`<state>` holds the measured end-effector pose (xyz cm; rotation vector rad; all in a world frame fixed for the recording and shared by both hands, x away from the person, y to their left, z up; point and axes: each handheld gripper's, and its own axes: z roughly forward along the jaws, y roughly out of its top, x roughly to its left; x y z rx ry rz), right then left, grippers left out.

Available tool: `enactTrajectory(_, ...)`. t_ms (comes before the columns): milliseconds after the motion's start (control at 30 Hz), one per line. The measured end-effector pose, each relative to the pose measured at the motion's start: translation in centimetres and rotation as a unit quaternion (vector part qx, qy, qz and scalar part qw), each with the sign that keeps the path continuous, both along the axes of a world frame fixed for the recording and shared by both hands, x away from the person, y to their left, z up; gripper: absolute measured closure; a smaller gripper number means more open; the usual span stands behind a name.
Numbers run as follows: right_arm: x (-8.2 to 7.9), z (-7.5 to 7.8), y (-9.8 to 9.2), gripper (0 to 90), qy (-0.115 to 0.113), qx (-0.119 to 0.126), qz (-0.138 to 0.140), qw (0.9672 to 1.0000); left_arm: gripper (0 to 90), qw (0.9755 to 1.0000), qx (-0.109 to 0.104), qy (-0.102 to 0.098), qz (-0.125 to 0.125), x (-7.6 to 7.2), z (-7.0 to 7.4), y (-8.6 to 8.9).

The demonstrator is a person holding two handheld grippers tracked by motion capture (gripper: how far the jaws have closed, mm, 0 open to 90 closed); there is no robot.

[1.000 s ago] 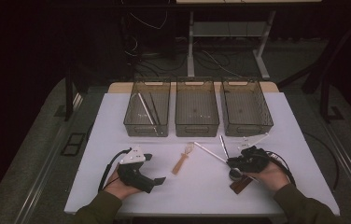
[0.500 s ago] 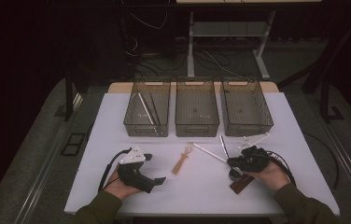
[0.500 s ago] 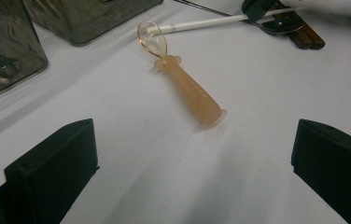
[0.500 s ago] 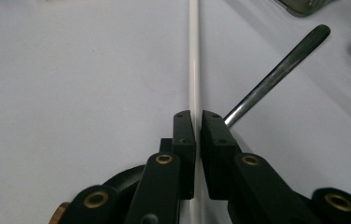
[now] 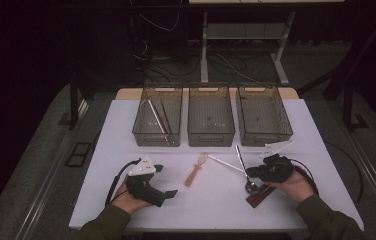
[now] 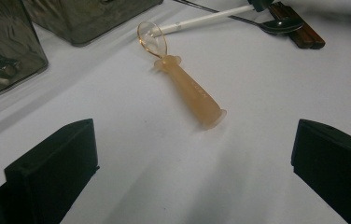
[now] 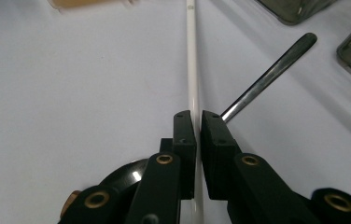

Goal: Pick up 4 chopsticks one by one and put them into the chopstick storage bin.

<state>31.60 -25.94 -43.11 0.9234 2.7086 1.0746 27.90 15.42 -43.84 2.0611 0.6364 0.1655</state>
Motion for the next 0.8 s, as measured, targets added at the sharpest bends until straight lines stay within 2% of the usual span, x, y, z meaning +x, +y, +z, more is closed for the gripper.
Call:
enactTrajectory(433,-0.1,1.7,-1.2,84.9,-0.015,0.022,-0.002,0.9996,0.0,1.0,0.0,0.0,0.0,0.0,0.0,0.0)
enactTrajectory(800,-0.1,3.5,-1.2,84.9,-0.033,0.049,-0.005,0.9982,0.0,1.0,-0.002,0.002,0.001,0.0,0.0,0.0)
